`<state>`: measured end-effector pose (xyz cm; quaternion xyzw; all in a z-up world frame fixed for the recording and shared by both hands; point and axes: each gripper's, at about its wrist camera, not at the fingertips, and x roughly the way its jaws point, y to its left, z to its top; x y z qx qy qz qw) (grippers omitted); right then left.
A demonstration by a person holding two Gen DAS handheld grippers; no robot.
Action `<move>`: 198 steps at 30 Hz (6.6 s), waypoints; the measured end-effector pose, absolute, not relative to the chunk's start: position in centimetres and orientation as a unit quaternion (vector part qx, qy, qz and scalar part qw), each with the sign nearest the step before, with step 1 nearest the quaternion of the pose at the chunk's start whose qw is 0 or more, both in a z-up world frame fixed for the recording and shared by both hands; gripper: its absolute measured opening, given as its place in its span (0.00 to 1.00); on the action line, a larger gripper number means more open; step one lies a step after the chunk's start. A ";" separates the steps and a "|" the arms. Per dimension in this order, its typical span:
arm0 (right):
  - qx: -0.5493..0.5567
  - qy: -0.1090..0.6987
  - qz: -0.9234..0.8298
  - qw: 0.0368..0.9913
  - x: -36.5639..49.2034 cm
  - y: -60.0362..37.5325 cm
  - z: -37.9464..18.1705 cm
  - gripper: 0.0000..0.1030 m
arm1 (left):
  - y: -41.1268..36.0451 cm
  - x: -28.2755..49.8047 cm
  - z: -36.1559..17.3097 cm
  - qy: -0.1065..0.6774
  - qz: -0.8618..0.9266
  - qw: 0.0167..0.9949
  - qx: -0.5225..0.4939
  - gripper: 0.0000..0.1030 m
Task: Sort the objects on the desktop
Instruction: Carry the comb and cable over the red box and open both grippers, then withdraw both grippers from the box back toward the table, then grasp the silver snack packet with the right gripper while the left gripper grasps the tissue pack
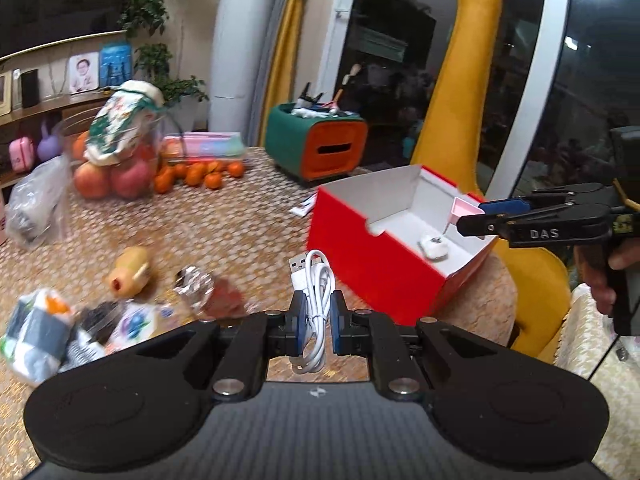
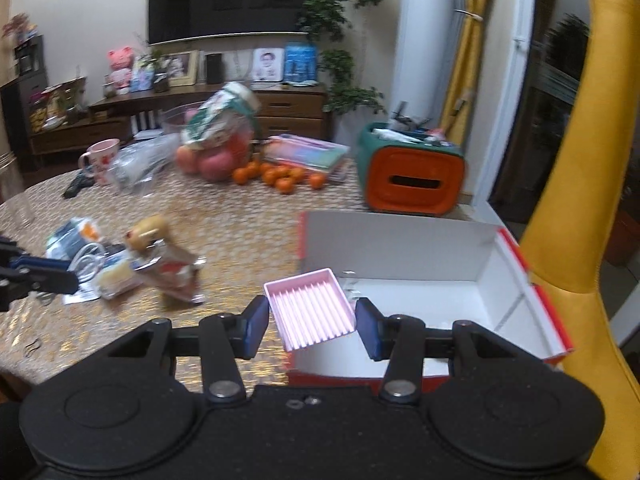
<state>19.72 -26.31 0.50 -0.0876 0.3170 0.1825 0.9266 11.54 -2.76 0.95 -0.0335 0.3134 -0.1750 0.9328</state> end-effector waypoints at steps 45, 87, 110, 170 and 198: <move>-0.117 0.416 0.097 0.897 33.4 -35.2 -6.5 0.45 | -23.0 27.7 -3.2 0.394 -0.283 0.869 0.098 0.10; -0.098 0.457 0.089 0.880 34.5 -34.7 -8.2 0.69 | -24.2 28.2 -6.5 0.443 -0.256 0.850 0.126 0.12; -0.062 0.420 0.093 0.901 31.2 -34.5 -5.1 0.78 | -20.6 24.1 -2.9 0.401 -0.265 0.875 0.061 0.75; -0.070 0.346 0.218 0.910 17.3 -12.5 -0.1 0.94 | 7.8 8.2 -0.7 0.340 -0.053 0.938 -0.045 1.00; -0.106 0.380 0.191 0.899 25.8 -6.1 -7.1 0.94 | 18.2 16.9 -6.8 0.375 0.007 0.927 -0.013 1.00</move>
